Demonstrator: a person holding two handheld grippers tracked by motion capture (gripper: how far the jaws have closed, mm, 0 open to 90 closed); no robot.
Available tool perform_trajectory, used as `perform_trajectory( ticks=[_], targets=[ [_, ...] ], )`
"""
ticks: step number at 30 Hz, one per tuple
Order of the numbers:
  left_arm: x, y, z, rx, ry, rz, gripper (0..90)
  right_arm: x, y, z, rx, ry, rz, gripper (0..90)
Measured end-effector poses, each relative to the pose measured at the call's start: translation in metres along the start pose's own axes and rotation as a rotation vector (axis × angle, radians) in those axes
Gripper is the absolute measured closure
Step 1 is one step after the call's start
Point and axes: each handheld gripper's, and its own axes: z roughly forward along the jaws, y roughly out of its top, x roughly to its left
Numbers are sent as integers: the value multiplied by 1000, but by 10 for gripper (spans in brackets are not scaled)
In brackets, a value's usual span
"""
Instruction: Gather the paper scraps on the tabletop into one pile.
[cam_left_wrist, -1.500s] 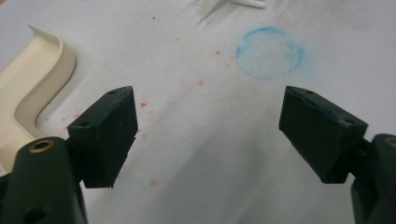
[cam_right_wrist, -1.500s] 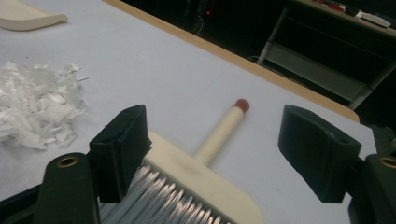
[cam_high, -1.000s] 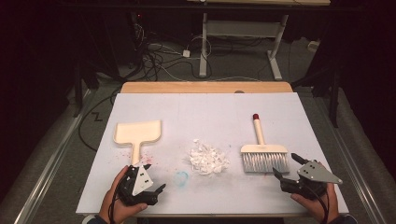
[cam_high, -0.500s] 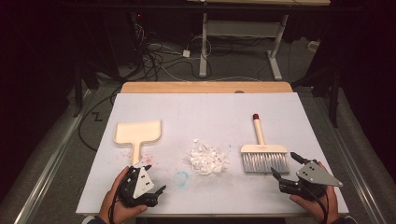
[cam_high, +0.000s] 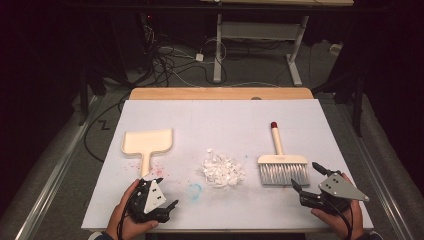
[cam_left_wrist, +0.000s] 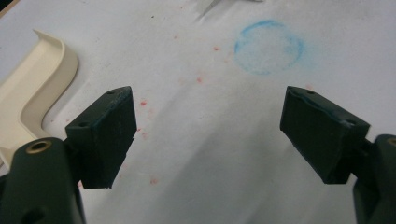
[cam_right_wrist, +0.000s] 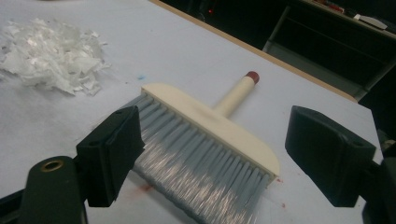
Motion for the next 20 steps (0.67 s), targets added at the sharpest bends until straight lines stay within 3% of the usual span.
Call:
perform_trajectory(
  ticks=[20],
  targets=[
    [2, 1, 6, 13, -4, -4, 178, 6, 2, 0, 2, 19, -26, 194]
  ],
)
